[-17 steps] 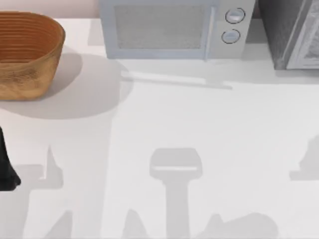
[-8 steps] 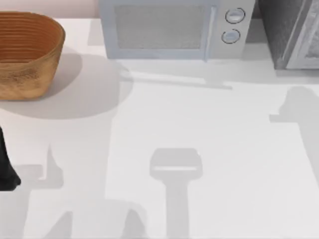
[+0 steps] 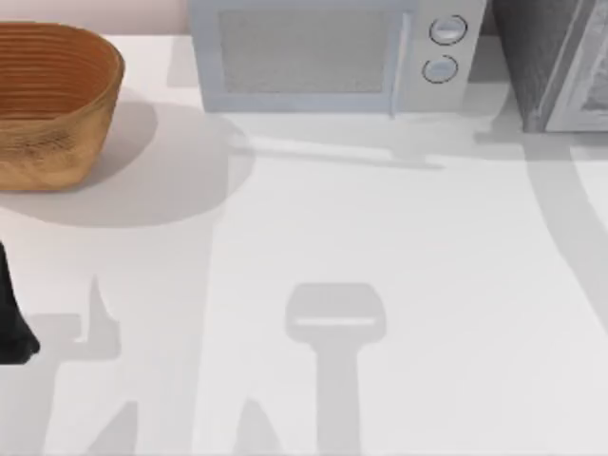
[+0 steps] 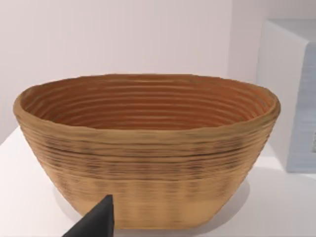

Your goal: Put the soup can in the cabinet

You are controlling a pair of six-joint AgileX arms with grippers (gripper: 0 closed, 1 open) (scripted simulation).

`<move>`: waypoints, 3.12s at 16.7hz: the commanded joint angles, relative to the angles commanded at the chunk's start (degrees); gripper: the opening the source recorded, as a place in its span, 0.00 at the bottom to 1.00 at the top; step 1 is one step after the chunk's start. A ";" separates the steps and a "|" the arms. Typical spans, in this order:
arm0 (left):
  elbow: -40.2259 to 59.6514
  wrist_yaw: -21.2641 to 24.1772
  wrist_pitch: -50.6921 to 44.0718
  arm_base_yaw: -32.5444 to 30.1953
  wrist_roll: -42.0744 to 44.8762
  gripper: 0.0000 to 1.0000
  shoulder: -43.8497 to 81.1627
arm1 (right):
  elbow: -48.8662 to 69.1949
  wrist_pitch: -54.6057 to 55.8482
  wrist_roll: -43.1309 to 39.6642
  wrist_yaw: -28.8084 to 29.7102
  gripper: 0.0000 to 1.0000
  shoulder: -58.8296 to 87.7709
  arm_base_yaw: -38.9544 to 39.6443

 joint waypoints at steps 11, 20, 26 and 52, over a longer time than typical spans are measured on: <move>0.00 0.00 0.00 0.00 0.00 1.00 0.00 | 9.55 -1.76 0.46 1.01 0.00 6.57 0.68; 0.00 0.00 0.00 0.00 0.00 1.00 0.00 | 35.17 -8.42 0.50 -0.88 0.00 26.13 -0.97; 0.00 0.00 0.00 0.00 0.00 1.00 0.00 | 59.57 -14.54 0.32 -2.43 0.00 43.75 -3.19; 0.00 0.00 0.00 0.00 0.00 1.00 0.00 | 68.02 -16.58 0.36 -3.11 1.00 50.12 -4.13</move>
